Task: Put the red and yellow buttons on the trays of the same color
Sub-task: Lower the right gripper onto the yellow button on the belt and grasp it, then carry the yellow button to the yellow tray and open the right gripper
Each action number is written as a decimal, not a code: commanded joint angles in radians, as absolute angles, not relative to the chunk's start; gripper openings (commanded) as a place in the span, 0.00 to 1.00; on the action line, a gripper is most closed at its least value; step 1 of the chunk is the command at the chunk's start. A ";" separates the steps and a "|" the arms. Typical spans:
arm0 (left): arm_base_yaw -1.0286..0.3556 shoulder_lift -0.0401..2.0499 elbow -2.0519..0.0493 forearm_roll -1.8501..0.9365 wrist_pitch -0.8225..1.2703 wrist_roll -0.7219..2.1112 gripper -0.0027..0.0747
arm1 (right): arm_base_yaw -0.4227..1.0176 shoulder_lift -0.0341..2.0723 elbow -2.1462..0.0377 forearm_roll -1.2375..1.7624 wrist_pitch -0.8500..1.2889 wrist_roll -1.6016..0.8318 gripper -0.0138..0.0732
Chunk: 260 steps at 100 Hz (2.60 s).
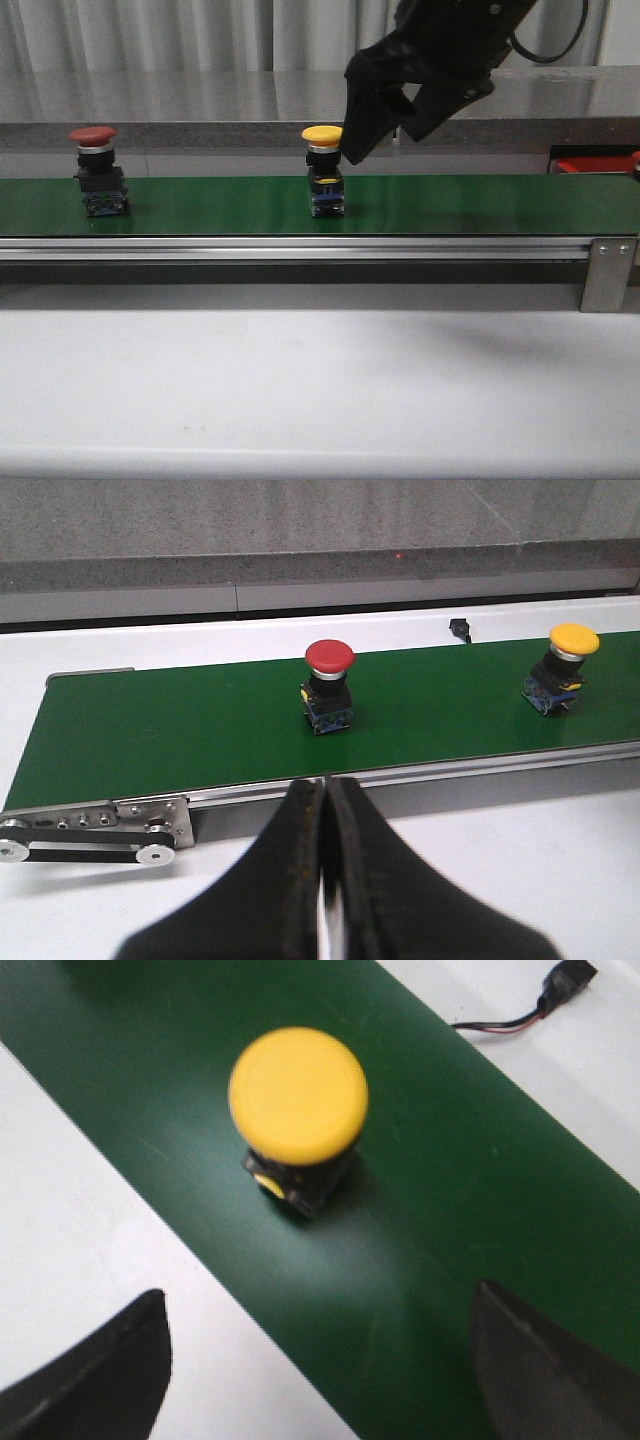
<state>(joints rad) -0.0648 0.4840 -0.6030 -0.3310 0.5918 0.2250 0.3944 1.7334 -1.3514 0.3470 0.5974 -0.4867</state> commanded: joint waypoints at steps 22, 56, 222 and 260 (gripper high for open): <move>-0.070 0.490 -0.628 -0.345 0.529 0.223 0.01 | 0.397 1.778 -1.478 0.420 0.543 -0.485 0.85; -0.070 0.490 -0.628 -0.345 0.529 0.223 0.01 | 0.397 1.831 -1.523 0.418 0.533 -0.484 0.83; -0.070 0.490 -0.628 -0.345 0.529 0.223 0.01 | -0.180 1.263 -1.208 0.013 0.744 -0.076 0.26; -0.070 0.490 -0.628 -0.345 0.529 0.223 0.01 | -0.424 1.314 -1.051 0.082 0.526 0.000 0.26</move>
<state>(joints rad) -0.0648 0.4840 -0.6030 -0.3310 0.5933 0.2250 -0.3846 1.3114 -1.0482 0.0476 0.6353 0.0000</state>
